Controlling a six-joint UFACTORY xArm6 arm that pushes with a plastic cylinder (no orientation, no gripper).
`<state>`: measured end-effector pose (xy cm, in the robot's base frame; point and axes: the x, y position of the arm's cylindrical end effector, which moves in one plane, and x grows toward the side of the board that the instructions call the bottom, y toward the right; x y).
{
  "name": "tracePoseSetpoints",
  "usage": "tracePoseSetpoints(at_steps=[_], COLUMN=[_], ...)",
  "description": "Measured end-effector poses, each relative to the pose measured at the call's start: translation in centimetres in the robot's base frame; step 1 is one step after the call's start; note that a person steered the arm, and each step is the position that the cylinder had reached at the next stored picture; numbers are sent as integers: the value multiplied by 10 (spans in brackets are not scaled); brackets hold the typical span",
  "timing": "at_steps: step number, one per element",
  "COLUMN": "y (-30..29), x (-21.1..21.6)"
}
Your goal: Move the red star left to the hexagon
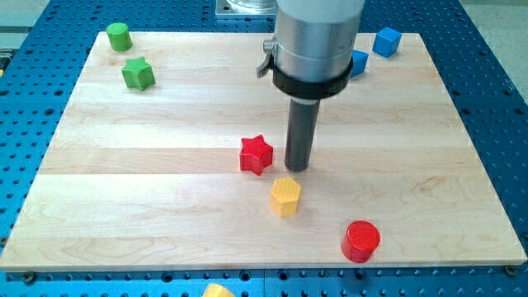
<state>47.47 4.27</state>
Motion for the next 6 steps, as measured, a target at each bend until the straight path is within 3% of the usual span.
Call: tracePoseSetpoints(at_steps=[1, 2, 3, 4, 5, 6], y=[-65, -143, -108, -39, -51, -118], x=[-8, 11, -16, 2, 20, 33])
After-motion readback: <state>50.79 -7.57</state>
